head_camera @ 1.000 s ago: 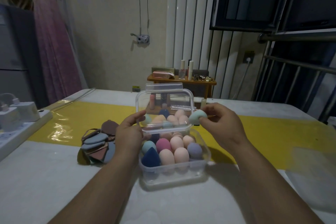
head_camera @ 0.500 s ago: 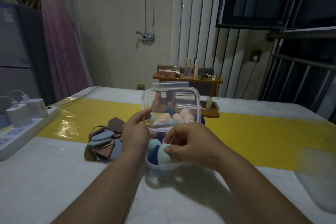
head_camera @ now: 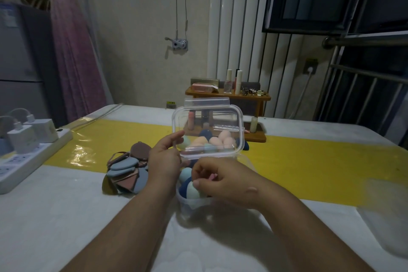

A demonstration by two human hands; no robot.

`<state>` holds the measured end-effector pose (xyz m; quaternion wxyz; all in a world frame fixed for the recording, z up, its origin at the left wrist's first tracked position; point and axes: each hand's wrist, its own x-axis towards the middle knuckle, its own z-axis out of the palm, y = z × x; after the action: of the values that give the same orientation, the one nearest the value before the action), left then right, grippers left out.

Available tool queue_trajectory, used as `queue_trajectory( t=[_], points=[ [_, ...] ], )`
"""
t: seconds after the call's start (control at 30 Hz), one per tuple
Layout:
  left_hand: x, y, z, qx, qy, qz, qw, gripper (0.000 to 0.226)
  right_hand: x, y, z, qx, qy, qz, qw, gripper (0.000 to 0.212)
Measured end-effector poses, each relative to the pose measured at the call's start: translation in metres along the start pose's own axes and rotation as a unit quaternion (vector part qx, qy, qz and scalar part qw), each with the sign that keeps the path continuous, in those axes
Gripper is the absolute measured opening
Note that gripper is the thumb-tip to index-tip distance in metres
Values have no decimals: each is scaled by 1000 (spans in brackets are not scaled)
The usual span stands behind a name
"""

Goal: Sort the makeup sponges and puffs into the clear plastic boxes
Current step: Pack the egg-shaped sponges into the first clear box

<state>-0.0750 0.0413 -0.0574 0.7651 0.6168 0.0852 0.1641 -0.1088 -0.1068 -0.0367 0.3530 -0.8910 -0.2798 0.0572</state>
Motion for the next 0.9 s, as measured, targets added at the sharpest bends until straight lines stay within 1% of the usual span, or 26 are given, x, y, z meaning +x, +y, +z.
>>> queue_trajectory(
  t=[0.07,0.2,0.23,0.37,0.4,0.5,0.63,0.73,0.8,0.9],
  points=[
    [1,-2,-1,2,1,0,1000,66,1,1,1,-20,-3,8,1000,7],
    [0,-1,-1,-1,4,-5,1000,66,3,-1,2,-23,36,21,999,22],
    [0,-1,-1,0,4,-4,1000,66,4,-2,2,-25,36,21,999,22],
    [1,-2,-2,8,4,-7,1000,68,5,0,3,-34,-1,26,999,7],
    [2,-3,-2,6,4,-9,1000,67,4,-1,3,-32,-9,30,999,6],
    [5,-6,-2,2,1,-9,1000,66,4,-2,2,-24,-18,43,999,19],
    [7,-6,-2,8,-5,-3,1000,66,2,-6,0,-55,-45,65,995,18],
    [7,-7,-3,14,-4,-3,1000,66,1,-10,0,-59,-71,118,989,21],
    [7,-7,-3,11,-5,-2,1000,67,1,-11,1,-91,-85,145,982,25],
    [6,-6,-3,14,-6,-1,1000,67,4,-11,5,-150,-87,162,971,40]
  ],
)
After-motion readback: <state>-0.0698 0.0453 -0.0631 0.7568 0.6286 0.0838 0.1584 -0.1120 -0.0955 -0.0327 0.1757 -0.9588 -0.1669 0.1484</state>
